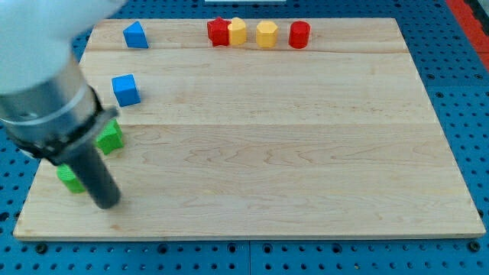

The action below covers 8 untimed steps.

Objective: Place the green circle left to the blue cube

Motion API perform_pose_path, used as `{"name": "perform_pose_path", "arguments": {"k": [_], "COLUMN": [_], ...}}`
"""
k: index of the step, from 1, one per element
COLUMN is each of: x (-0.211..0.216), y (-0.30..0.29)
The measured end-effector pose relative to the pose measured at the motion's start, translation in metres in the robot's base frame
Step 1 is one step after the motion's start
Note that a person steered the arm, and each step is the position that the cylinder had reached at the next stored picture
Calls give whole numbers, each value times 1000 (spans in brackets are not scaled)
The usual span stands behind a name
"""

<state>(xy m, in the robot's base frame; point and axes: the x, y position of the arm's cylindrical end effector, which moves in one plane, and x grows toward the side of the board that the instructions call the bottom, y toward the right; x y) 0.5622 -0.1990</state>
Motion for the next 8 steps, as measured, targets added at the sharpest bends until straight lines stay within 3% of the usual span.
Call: {"name": "perform_pose_path", "arguments": {"k": [3,5,6,7,8], "x": [0,-63,-31,-40,-88], "y": [-43,-51,-42,-87,-76]}}
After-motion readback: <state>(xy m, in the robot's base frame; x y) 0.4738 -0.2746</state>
